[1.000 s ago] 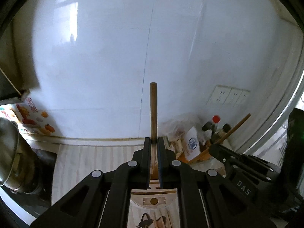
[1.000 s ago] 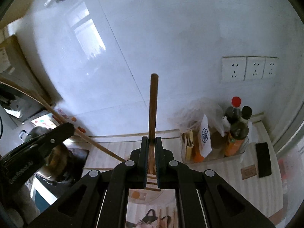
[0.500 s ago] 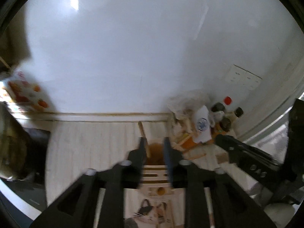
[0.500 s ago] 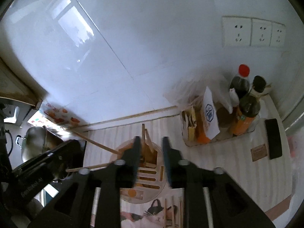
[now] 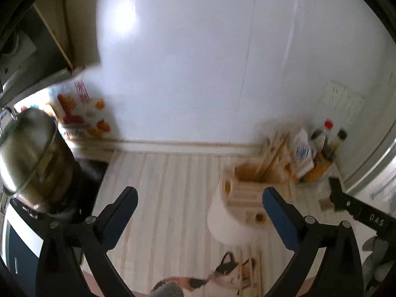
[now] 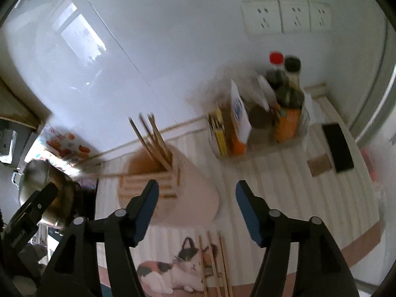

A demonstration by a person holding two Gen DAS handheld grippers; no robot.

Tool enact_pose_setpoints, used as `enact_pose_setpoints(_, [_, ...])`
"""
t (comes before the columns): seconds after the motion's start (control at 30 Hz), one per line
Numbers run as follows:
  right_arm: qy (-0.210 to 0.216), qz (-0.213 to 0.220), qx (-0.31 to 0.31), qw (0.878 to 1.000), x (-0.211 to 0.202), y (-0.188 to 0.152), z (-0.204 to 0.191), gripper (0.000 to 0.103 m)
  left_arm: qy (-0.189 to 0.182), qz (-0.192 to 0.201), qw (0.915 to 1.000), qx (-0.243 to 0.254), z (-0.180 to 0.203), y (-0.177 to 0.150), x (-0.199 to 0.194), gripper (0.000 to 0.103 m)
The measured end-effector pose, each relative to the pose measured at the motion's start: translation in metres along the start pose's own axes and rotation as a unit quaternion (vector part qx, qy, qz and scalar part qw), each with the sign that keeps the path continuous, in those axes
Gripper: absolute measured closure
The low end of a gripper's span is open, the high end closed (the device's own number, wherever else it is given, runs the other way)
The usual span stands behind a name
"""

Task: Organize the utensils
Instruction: 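Move both open tools back toward the remaining chopsticks on the mat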

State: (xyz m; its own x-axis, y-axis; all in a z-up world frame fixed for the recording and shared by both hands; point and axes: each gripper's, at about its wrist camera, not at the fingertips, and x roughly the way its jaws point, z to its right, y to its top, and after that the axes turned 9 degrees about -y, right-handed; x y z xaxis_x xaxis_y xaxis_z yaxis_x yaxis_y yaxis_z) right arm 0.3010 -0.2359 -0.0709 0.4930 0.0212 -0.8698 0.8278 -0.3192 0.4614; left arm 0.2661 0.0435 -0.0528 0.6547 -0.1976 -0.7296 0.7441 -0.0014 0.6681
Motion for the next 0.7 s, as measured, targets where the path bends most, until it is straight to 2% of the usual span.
enact_pose_setpoints(0.07, [-0.007, -0.004, 0.0, 1.0, 0.008, -0.015, 0.005, 0.025, 0.011, -0.019, 0.9997, 0.005, 0.0, -0.017, 0.012, 0.0])
enact_pose_setpoints(0.23, [-0.032, -0.036, -0.016, 0.999, 0.041, -0.058, 0.015, 0.024, 0.043, -0.071, 0.9966, 0.001, -0.006, -0.07, 0.054, 0.0])
enact_pose_setpoints(0.3, [-0.04, -0.06, -0.022, 0.997, 0.059, -0.076, 0.017, 0.024, 0.069, -0.105, 0.9922, 0.001, -0.009, -0.093, 0.077, 0.0])
enact_pose_setpoints(0.37, [-0.047, -0.086, -0.027, 0.995, 0.077, -0.092, 0.019, 0.024, 0.077, -0.133, 0.9881, 0.0, -0.012, -0.113, 0.098, 0.0])
enact_pose_setpoints(0.53, [-0.058, -0.146, -0.034, 0.987, 0.122, -0.13, 0.026, 0.025, 0.081, -0.197, 0.977, -0.008, -0.016, -0.157, 0.137, 0.0])
enact_pose_setpoints(0.67, [-0.062, -0.181, -0.035, 0.981, 0.148, -0.152, 0.03, 0.036, 0.082, -0.233, 0.9689, -0.006, -0.014, -0.184, 0.158, 0.0])
enact_pose_setpoints(0.7, [-0.063, -0.187, -0.036, 0.98, 0.152, -0.155, 0.03, 0.042, 0.082, -0.239, 0.9676, -0.006, -0.014, -0.188, 0.161, 0.0])
